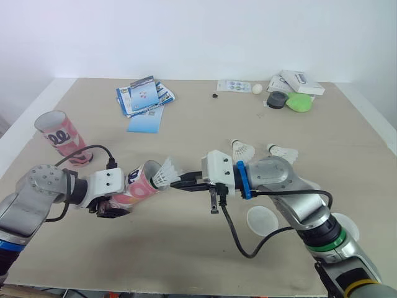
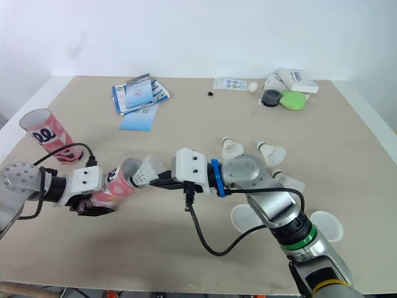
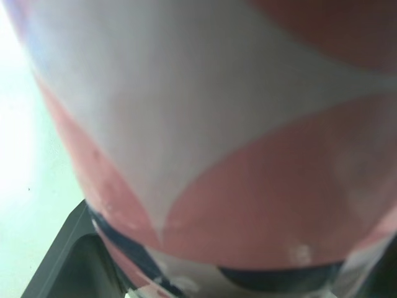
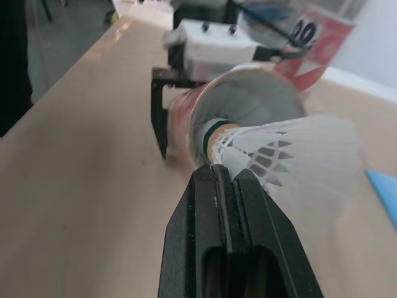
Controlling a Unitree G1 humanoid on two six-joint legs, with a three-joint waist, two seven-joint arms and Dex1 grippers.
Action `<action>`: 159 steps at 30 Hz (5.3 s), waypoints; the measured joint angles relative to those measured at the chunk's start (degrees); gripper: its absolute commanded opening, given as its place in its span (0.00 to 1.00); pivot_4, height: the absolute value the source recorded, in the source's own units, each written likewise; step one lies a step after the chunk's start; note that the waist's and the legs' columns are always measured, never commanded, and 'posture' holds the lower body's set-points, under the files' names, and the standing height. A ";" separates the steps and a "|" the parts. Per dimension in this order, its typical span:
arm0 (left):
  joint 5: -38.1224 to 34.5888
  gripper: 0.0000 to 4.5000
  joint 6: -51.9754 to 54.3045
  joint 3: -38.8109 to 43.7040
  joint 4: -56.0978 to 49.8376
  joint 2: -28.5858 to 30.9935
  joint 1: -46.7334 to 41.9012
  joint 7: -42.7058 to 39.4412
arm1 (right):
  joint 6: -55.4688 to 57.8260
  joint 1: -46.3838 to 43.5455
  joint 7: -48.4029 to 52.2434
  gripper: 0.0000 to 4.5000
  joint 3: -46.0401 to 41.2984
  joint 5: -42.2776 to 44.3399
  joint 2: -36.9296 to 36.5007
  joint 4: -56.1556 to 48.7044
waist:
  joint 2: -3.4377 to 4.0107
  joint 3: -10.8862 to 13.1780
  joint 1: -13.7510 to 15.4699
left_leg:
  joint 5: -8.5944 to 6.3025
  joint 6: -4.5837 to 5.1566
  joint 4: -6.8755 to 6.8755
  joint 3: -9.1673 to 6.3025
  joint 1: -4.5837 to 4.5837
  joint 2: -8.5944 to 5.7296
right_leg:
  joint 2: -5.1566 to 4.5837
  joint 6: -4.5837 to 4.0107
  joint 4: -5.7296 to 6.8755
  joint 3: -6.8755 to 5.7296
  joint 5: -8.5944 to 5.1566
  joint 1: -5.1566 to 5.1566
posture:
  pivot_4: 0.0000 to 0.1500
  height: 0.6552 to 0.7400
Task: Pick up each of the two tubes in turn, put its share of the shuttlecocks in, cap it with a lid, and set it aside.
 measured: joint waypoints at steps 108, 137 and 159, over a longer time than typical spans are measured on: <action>-3.57 0.75 -28.62 -5.15 20.38 -47.06 2.29 29.97 | 10.57 -5.46 27.04 0.01 -12.76 0.40 -22.54 11.20 | 0.04 0.41 -0.45 | 0.35 -0.39 0.09 -0.83 0.24 0.23 | 0.43 -0.44 0.11 -0.76 0.25 0.45 | 1.00 1.00; -3.11 0.75 -28.80 -5.11 20.15 -46.13 1.94 29.67 | 1.91 -34.73 22.19 0.01 -0.19 -11.00 -3.93 20.44 | 0.19 0.30 -0.40 | 0.38 -0.33 -0.04 -0.74 0.12 0.36 | 0.31 -0.73 0.10 -0.93 0.38 0.18 | 1.00 1.00; -2.37 0.75 -28.56 -5.41 19.96 -46.15 2.13 30.16 | -6.20 -34.72 23.98 0.01 2.81 -18.09 -3.32 21.33 | 0.19 0.30 -0.40 | 0.38 -0.33 -0.06 -0.73 0.11 0.33 | 0.26 -0.75 0.09 -0.93 0.37 0.18 | 1.00 1.00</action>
